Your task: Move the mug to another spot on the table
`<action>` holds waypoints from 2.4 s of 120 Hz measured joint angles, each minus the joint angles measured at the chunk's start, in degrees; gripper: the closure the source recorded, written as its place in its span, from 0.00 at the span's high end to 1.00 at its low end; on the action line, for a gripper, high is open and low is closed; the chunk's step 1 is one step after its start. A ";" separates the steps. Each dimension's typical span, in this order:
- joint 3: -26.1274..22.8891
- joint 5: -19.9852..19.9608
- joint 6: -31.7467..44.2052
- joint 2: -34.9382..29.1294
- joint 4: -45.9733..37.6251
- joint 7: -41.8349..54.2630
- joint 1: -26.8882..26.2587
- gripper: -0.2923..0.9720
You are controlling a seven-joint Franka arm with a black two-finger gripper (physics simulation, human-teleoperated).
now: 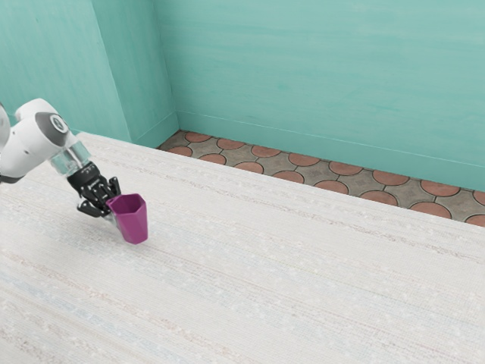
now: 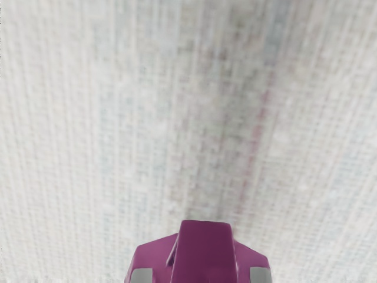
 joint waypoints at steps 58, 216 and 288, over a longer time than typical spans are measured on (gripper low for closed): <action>-4.36 -2.71 -0.97 0.24 -2.15 -0.41 -1.42 0.24; -8.61 -4.52 6.82 1.98 -5.11 -1.17 -1.88 0.57; -8.19 2.24 9.16 -1.50 -5.03 -0.45 -0.75 0.76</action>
